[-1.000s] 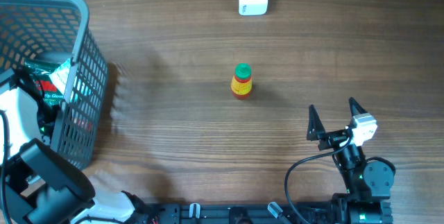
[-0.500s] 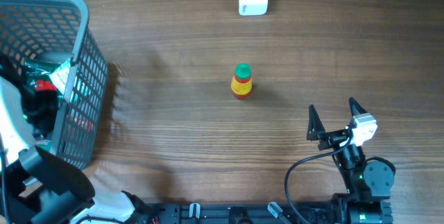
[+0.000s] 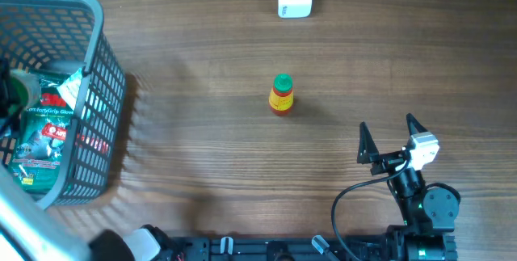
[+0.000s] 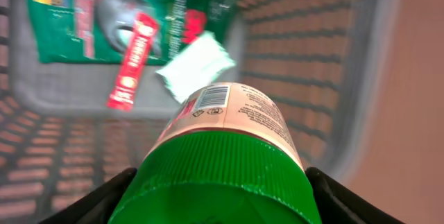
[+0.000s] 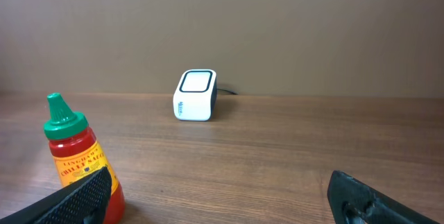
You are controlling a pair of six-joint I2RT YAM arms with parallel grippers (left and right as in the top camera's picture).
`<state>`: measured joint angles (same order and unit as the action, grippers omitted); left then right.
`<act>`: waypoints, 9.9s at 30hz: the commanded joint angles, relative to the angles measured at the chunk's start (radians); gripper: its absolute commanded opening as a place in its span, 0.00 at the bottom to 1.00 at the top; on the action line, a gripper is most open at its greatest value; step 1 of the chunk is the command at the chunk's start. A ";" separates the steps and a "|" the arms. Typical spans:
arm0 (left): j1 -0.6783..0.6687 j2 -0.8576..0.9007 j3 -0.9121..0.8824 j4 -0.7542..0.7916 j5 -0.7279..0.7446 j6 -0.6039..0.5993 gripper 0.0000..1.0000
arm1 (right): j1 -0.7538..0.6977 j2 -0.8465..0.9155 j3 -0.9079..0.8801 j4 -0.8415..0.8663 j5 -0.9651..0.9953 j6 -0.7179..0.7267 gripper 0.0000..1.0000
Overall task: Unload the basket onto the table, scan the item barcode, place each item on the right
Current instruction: 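Reach the left gripper into the basket and grasp the green-capped jar, then carry the jar toward the scanner and place it beside the bottle, then reach the left gripper into the basket and grasp the red Nescafe stick, then carry the stick toward the scanner and drop it on the table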
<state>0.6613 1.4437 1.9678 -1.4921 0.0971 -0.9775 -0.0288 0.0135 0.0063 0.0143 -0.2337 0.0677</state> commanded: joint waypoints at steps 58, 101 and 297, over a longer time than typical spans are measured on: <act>-1.163 0.386 -0.579 0.526 -0.244 -0.051 0.70 | 0.005 -0.006 -0.001 0.002 0.017 0.013 1.00; -1.246 0.224 -0.420 0.465 -0.327 0.011 1.00 | 0.005 -0.006 -0.001 0.002 0.017 0.013 1.00; -1.566 0.354 -0.224 0.742 -0.454 0.495 0.35 | 0.005 -0.006 -0.001 0.002 0.017 0.013 1.00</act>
<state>-0.9070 1.9270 1.7290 -0.7555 -0.2703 -0.5095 -0.0288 0.0135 0.0063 0.0143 -0.2337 0.0677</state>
